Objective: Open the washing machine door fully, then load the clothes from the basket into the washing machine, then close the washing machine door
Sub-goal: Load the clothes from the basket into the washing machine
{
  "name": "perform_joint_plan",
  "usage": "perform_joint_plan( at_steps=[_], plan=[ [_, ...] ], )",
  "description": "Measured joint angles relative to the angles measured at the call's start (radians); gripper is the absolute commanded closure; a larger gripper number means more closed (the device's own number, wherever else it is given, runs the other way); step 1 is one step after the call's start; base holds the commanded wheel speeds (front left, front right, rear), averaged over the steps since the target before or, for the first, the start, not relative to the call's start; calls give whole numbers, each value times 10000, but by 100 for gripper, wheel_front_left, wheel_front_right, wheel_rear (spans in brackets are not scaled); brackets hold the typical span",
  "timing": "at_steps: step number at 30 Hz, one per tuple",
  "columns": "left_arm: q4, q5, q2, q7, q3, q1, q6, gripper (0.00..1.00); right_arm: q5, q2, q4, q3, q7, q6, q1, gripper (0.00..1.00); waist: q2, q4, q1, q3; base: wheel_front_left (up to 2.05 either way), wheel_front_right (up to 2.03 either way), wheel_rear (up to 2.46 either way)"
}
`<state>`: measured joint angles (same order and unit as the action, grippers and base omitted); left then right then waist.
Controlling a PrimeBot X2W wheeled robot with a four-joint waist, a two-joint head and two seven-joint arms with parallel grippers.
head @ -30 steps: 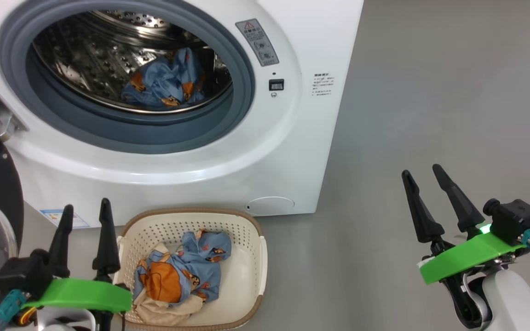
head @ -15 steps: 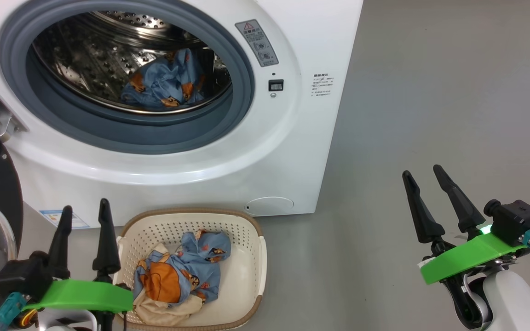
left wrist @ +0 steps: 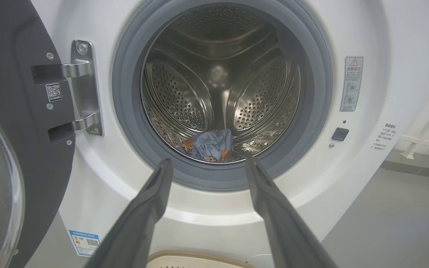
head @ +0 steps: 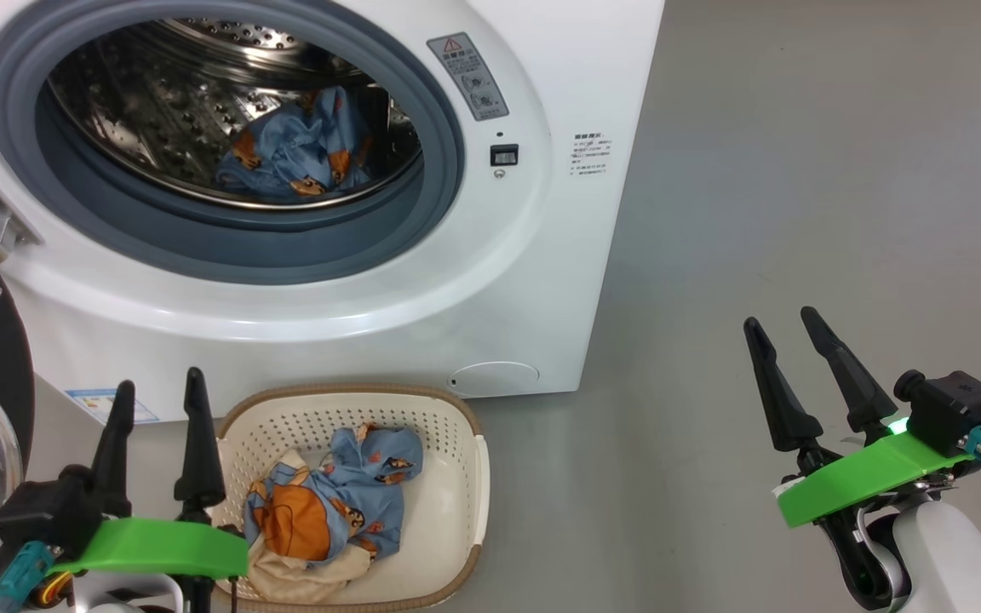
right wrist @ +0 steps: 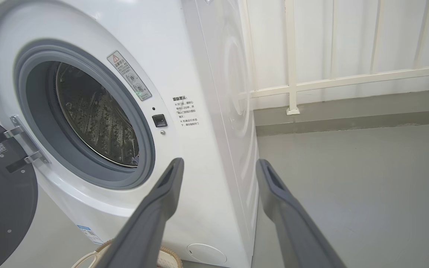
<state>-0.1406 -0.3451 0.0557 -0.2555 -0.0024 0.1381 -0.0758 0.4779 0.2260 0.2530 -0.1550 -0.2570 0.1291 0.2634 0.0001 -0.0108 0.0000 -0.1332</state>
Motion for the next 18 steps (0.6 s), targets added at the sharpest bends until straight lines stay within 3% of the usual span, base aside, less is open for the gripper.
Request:
perform_joint_plan(
  at_steps=[18],
  plan=[
    [-42,71,-79,0,104,1,-92,0,-13,0,65,6,0,0,10,0,0,-19,0,-68,0,0,0]
  ],
)
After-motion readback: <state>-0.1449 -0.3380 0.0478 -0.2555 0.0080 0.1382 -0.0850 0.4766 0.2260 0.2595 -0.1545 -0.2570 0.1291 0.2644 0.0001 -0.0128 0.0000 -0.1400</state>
